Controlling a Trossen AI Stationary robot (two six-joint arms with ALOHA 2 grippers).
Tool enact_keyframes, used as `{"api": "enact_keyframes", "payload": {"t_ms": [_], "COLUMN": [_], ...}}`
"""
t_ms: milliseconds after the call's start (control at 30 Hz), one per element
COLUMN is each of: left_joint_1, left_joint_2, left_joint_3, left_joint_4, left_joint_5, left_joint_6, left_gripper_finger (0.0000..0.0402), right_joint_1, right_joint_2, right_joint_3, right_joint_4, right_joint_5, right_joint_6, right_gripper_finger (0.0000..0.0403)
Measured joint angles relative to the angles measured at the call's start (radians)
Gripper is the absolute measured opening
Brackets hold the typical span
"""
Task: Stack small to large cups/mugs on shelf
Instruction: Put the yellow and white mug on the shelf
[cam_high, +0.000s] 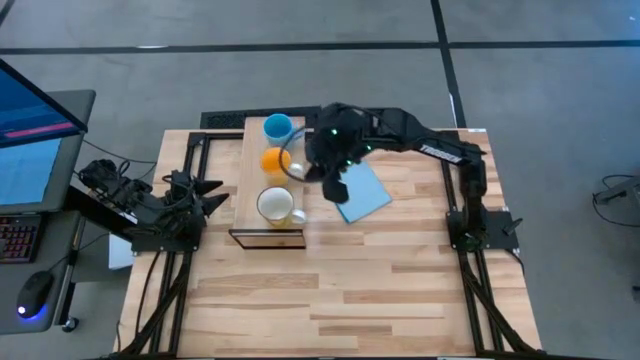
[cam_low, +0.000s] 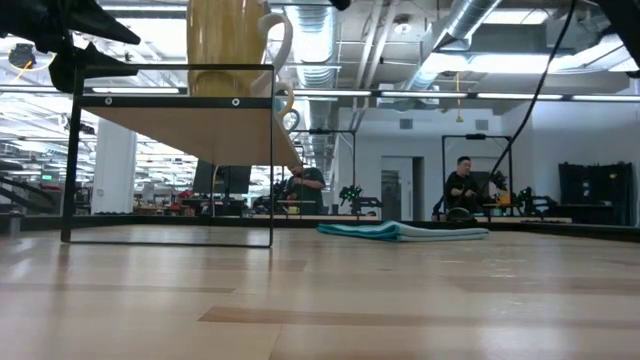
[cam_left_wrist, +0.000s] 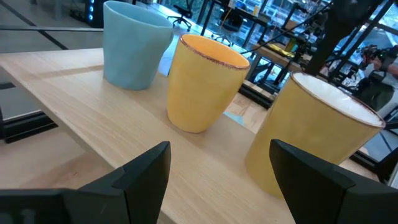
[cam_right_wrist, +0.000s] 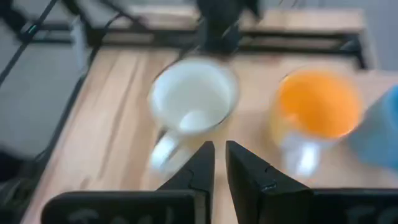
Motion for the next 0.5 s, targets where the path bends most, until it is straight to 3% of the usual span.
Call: {"api": "enact_keyframes", "payload": {"t_ms": [500], "left_joint_1": [0.0], "left_joint_2": [0.0], "left_joint_3": [0.0], "left_joint_4": [-0.019], "left_joint_5": [0.031], "left_joint_6": [0.006], "left_gripper_finger": [0.0265], "right_joint_1": [0.124], "right_joint_2": [0.055], "right_joint_3": [-0.022], "right_joint_4": [-0.097], "right_joint_5": [-0.037], "right_joint_6": [0.096], "right_gripper_finger": [0.0012]}}
